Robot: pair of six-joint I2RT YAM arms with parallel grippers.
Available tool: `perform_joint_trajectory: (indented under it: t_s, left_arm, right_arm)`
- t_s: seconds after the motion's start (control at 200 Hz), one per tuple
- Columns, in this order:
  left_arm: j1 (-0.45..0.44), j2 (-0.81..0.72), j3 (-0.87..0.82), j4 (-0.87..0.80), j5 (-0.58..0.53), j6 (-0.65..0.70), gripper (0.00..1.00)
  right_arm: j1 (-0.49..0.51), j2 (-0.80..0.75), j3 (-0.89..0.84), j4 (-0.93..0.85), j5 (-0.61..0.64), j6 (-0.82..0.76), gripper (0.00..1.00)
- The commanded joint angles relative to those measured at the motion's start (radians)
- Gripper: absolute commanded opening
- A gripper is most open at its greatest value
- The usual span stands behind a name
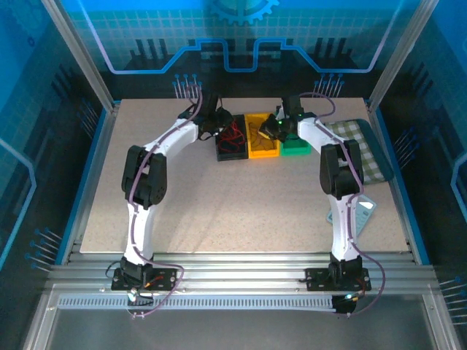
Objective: Untangle the cables
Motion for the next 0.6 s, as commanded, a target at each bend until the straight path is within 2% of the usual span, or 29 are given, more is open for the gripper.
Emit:
perform_joint_trajectory:
  t_s: [0.0,0.085,0.22,0.46,0.54,0.595]
  left_arm:
    - [-0.002,0.005,0.027,-0.082,-0.084,0.035,0.33]
    - [-0.002,-0.003,0.03,-0.081,-0.103,0.037,0.45]
    - [-0.002,-0.019,0.043,-0.074,-0.11,0.04,0.57]
    - [-0.014,-0.099,0.056,-0.021,-0.088,0.09,0.6]
    - [-0.017,-0.154,0.033,-0.029,-0.119,0.134,0.61]
    - [-0.017,-0.213,-0.028,-0.019,-0.158,0.155,0.66]
  right_arm:
    - [0.01,-0.063,-0.003,0.017,-0.006,-0.028,0.2]
    - [0.01,-0.08,-0.006,0.03,-0.006,-0.033,0.23]
    - [0.011,-0.106,-0.008,0.042,-0.005,-0.038,0.3]
    - [0.011,-0.177,-0.069,0.07,0.058,-0.063,0.38]
    - [0.013,-0.232,-0.137,0.111,0.11,-0.076,0.4]
    - [0.013,-0.289,-0.208,0.154,0.151,-0.098,0.42]
